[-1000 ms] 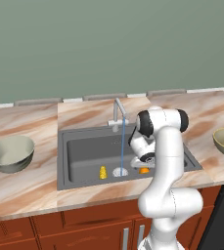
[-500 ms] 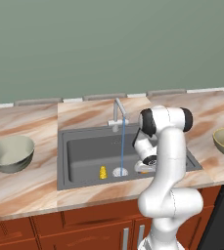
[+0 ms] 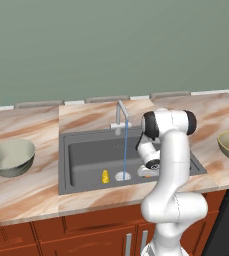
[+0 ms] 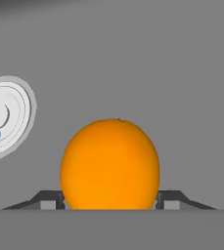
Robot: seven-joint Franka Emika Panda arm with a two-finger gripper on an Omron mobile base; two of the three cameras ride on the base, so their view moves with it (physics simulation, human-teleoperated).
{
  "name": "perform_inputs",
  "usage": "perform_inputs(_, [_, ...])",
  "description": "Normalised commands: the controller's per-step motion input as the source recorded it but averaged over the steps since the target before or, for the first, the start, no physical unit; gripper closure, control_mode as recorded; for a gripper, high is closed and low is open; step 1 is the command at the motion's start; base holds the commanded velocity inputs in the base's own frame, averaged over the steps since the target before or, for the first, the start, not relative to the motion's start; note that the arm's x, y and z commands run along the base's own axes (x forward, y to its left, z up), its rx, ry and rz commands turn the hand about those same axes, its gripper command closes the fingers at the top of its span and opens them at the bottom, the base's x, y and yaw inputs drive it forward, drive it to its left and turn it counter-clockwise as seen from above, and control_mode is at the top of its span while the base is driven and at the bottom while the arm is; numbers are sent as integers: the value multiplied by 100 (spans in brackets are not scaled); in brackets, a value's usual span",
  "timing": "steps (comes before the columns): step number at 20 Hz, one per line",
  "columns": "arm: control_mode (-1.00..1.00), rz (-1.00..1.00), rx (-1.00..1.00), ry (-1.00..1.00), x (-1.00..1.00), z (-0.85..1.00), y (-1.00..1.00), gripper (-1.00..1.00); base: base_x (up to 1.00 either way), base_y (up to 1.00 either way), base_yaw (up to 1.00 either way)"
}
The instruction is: Pick the oranges from the sink and place them in one bowl. Place the corn in the other bowl. Then turn off the sink faucet.
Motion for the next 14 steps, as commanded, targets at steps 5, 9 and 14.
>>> perform_inputs(5, [-100,0,0,0,0,32,-2,100,0,0,0])
perform_inputs(9, [-100,0,0,0,0,66,0,100,0,0,0])
perform_inputs(14, [-100,0,0,0,0,77,-1,100,0,0,0])
